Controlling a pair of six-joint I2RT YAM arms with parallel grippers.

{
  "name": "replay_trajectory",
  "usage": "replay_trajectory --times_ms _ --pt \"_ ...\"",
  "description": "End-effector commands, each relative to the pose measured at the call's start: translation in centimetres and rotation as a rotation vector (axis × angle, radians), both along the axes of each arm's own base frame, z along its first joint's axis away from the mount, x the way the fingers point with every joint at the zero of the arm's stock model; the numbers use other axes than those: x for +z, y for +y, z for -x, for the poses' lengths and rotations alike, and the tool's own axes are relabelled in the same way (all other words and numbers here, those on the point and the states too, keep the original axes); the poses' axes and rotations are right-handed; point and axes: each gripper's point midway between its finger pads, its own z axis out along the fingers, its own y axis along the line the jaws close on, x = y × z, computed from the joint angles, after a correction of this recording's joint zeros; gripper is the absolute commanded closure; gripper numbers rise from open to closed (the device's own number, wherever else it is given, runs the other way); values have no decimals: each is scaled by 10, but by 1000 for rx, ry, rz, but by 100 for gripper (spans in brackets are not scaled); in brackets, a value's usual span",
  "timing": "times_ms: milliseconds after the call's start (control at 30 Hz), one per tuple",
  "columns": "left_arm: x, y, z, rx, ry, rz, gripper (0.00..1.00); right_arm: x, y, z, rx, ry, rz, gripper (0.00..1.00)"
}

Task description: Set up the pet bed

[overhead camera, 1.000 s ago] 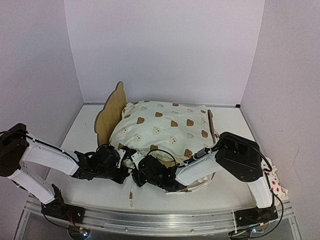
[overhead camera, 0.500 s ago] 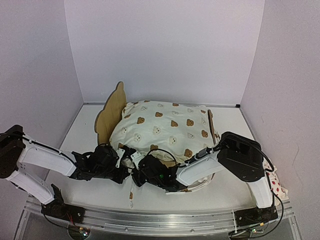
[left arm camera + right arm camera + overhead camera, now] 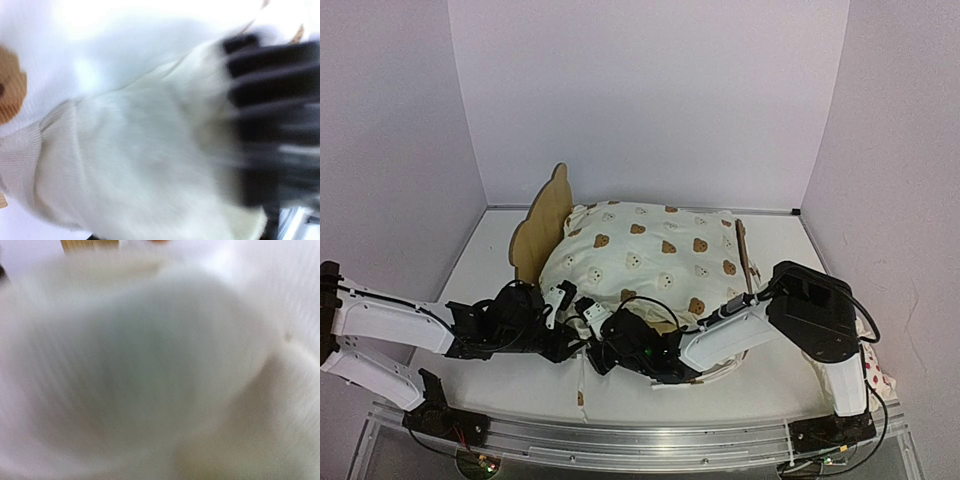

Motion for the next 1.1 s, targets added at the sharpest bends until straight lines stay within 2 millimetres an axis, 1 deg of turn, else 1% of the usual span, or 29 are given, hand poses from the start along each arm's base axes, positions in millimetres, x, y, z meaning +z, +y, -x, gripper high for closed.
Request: replay_trajectory --times_ms 0,300,467,533,667,733,900,1067 --pt "23 -3 3 -6 -33 64 64 4 -8 0 -21 -4 24 100" --pt "1 10 4 62 29 -8 67 -1 1 8 35 34 27 100" --pt "-21 23 4 117 85 -121 66 -10 -3 4 5 31 62 100" --pt "-29 28 5 135 101 -158 66 -13 -7 2 -10 28 73 98" --pt "-33 31 8 147 115 -180 67 -12 -14 0 -28 20 95 92" --pt "-34 32 9 148 117 -180 67 -9 -18 0 -36 12 103 91" --pt "-41 33 6 168 123 -213 65 -6 -27 -1 -51 3 114 90" --pt "-46 35 0 203 114 -248 63 -6 -32 1 -56 11 111 90"
